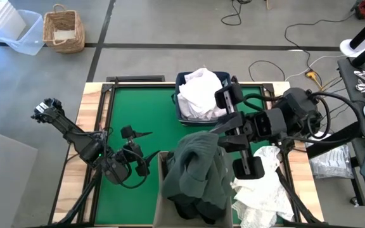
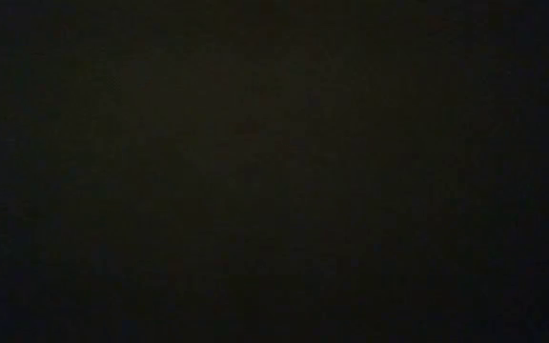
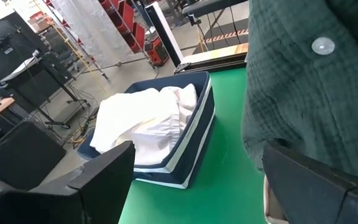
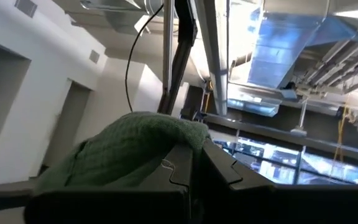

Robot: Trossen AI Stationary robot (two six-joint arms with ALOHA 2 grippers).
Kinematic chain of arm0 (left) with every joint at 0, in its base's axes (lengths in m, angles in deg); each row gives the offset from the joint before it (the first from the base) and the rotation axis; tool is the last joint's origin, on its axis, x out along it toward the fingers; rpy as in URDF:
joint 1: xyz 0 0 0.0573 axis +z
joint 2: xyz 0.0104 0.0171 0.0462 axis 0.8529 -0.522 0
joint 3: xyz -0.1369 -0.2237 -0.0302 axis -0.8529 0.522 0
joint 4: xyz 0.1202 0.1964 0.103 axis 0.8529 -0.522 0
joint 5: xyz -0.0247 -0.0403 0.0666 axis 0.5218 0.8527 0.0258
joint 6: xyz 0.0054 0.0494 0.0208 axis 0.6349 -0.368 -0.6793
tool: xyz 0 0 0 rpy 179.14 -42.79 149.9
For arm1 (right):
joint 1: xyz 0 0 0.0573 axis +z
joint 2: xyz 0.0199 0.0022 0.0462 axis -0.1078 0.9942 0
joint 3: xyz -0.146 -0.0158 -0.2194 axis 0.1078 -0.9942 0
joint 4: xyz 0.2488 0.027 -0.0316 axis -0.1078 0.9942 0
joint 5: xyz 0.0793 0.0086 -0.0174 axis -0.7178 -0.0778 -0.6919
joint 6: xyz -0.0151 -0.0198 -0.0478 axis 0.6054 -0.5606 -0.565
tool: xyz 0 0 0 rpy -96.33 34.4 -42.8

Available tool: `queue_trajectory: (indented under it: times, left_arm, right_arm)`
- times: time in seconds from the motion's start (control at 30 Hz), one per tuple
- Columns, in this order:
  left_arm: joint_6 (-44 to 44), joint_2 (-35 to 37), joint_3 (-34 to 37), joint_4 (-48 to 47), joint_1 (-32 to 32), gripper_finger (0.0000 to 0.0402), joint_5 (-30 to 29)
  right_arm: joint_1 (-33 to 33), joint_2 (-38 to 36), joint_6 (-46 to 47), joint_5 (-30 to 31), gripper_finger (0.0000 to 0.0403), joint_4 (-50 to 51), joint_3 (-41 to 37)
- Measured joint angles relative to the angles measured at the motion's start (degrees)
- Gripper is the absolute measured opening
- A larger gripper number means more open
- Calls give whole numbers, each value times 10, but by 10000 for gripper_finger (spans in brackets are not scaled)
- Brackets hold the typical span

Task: Sort clothes
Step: Put the green polo into the white laundry bin

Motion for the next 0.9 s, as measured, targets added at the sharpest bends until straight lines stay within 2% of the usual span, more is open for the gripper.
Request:
queue_trajectory:
  times: [0.1, 0.23, 0.53, 0.63, 0.9]
  left_arm:
    - [1, 0, 0, 0, 0, 327, 0]
    - [1, 0, 0, 1, 0, 327, 0]
    - [1, 0, 0, 2, 0, 327, 1]
    - [-2, 0, 0, 6, 0, 327, 0]
    - [-71, 1, 0, 79, 8, 327, 0]
  right_arm:
    - [0, -3, -26, 6, 9, 0, 0]
    - [0, -8, -96, 57, 9, 0, 0]
    - [0, -19, -336, 264, 9, 0, 1]
    - [0, -19, -404, 316, 9, 0, 1]
    - [-21, -19, -461, 354, 9, -2, 1]
